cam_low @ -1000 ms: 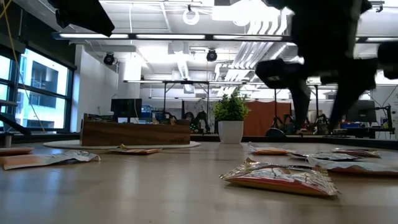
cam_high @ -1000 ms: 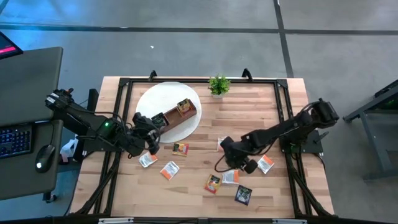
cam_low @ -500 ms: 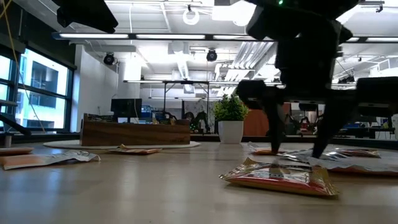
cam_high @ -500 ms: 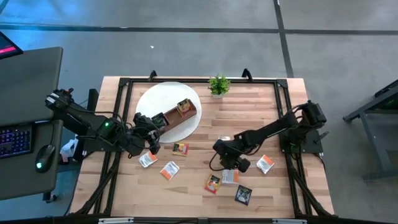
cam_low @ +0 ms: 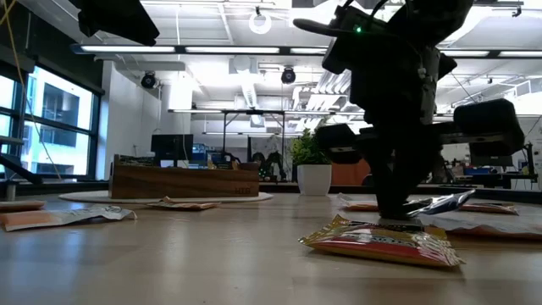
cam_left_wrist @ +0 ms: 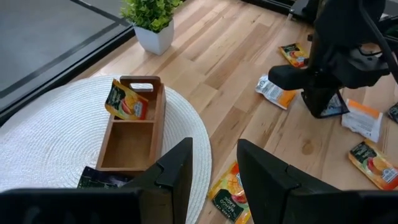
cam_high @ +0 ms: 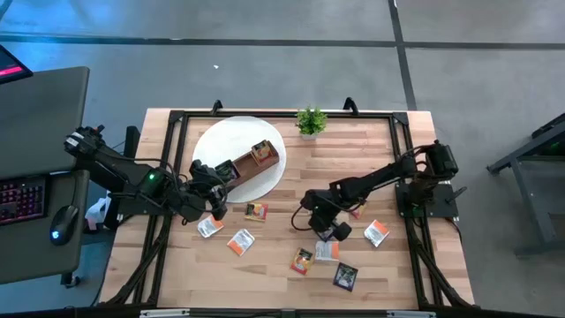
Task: Pick & Place Tea
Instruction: Put the purple tea bag into the left section of the wooden organizer
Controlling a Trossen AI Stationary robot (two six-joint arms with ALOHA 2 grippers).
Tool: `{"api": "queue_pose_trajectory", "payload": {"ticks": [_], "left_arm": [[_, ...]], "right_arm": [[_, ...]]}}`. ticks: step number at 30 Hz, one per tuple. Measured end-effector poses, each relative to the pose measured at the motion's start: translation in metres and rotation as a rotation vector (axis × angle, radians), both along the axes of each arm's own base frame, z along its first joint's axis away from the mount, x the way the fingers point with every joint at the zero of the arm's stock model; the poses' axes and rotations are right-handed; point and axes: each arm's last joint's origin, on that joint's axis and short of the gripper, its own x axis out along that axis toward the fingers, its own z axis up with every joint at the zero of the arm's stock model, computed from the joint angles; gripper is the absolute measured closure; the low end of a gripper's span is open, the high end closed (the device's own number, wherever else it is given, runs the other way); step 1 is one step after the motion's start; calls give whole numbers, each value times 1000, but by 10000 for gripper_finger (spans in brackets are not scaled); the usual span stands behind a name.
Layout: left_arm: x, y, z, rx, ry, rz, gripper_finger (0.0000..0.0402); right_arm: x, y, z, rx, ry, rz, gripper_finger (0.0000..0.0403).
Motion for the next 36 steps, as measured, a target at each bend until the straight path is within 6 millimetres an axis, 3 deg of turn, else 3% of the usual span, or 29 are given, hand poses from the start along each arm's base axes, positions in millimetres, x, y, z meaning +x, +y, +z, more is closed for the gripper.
{"api": "queue_pose_trajectory", "payload": {"ticks": [9, 15, 20, 22, 25, 31, 36], "left_arm": [[-1, 0, -1, -3, 20, -11, 278], [-1, 0, -1, 2, 24, -9, 278], [-1, 0, -1, 3, 22, -8, 278], [-1, 0, -1, 8, 17, -2, 278], [-1, 1, -1, 23, 8, 12, 278], [-1, 2, 0, 48, -6, 36, 278], [-1, 2, 0, 56, -5, 40, 278]], "right_arm": [[11, -1, 20, -29, -197, -61, 396], [46, -5, 67, -96, -775, -214, 399], [67, -18, 90, -28, -1199, -288, 401], [79, -25, 90, -18, -1275, -302, 399], [109, -33, 80, -40, -1255, -310, 401], [178, -46, 56, -290, -1164, -343, 401], [219, -57, 41, -408, -1169, -308, 401]]}}
